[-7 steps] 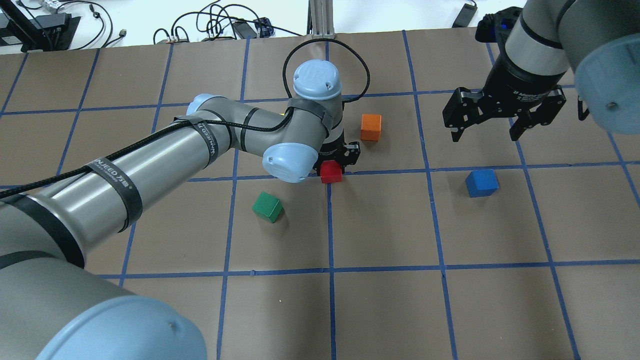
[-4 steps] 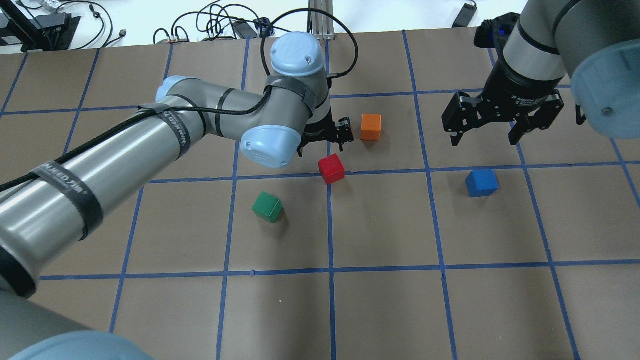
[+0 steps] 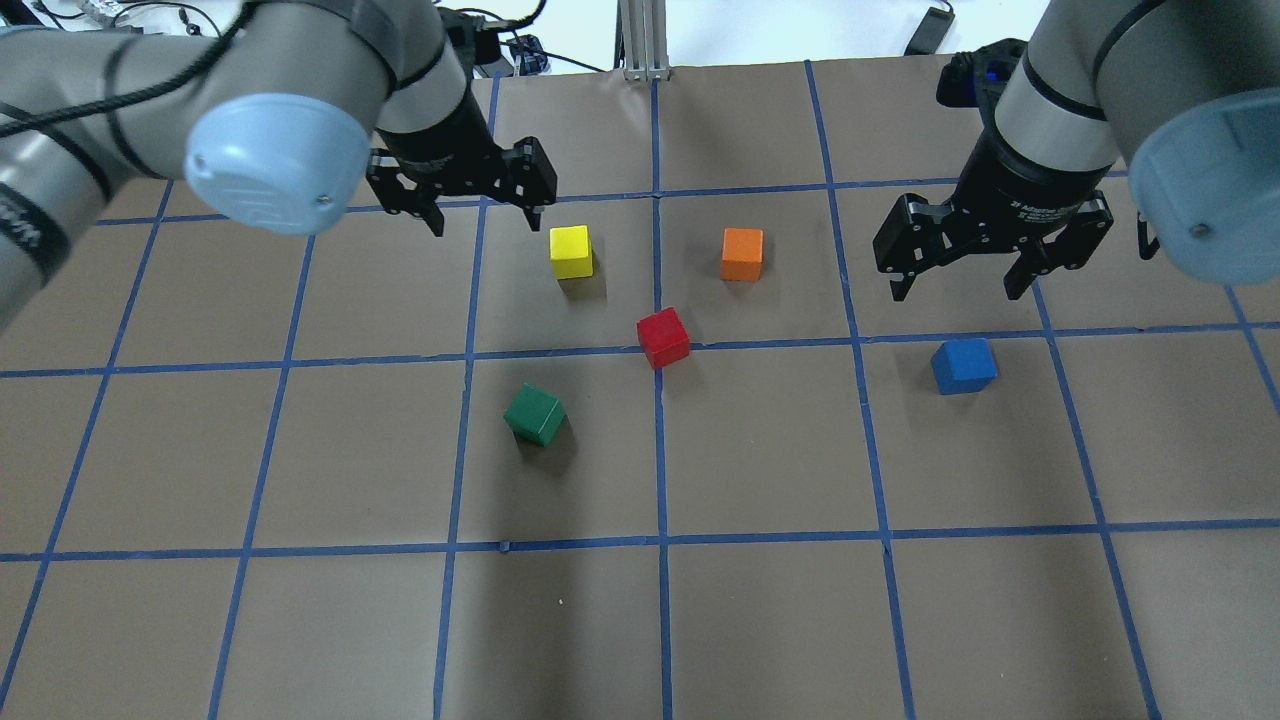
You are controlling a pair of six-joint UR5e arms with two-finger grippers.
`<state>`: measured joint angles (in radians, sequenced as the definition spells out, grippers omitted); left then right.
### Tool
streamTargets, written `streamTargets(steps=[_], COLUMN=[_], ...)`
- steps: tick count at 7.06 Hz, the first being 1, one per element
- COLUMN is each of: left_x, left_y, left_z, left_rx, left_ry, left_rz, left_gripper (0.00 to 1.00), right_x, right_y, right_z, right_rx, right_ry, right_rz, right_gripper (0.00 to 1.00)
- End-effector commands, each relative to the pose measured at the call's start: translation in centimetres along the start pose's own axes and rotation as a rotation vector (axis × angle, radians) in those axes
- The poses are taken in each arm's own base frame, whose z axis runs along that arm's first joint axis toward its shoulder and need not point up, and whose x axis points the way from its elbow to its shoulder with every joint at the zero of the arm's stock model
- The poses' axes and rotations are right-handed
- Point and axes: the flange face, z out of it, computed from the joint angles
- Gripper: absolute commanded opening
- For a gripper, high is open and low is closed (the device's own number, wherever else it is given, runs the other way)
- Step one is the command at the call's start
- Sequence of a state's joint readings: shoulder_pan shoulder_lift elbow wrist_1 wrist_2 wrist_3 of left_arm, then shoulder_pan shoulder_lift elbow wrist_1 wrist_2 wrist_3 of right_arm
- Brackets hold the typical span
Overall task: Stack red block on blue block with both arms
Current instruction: 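Release the red cube near the orange cube and raise the left gripper, then reach the right gripper over the red cube while the left gripper withdraws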
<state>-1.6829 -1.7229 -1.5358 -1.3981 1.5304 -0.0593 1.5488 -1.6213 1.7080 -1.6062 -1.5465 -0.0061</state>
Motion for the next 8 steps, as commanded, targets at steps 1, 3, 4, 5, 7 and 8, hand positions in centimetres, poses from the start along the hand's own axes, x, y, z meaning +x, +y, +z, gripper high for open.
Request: streamTargets(steps=[1,3,4,5,7,8], left_x=[-4.2,-5.8,-6.9,-7.5,-8.0,-7.7], left_y=[3.5,4.9,4.7,4.0,3.4,3.7], left_z=[-6.0,-9.3,-8.8,-7.5,-6.9,-6.9], left_rx=[-0.008,0.050,0.043,0.018,0.000,-0.003], left_ry=[-0.006,-0.017,-0.043,-0.048,-0.115,-0.104], left_rz=[0.083,0.148,0.136,0.103,0.025,0.038], left_gripper=[1.00,1.00,1.00,1.00,1.00,1.00], right_x=[-3.4,-10.0,-13.3,-16.1,-20.5,-21.4], right_y=[-3.3,-5.3,-5.8,-6.3,-6.3,-6.0], right_z=[2.6,7.2,9.7,12.1,17.1,18.4], right_rx=[0.064,0.097,0.115,0.138,0.127,0.107], right_ry=[-0.003,-0.005,-0.002,-0.007,-0.013,-0.009], right_rz=[-0.077,-0.202,-0.261,-0.304,-0.368,-0.379], right_gripper=[1.00,1.00,1.00,1.00,1.00,1.00])
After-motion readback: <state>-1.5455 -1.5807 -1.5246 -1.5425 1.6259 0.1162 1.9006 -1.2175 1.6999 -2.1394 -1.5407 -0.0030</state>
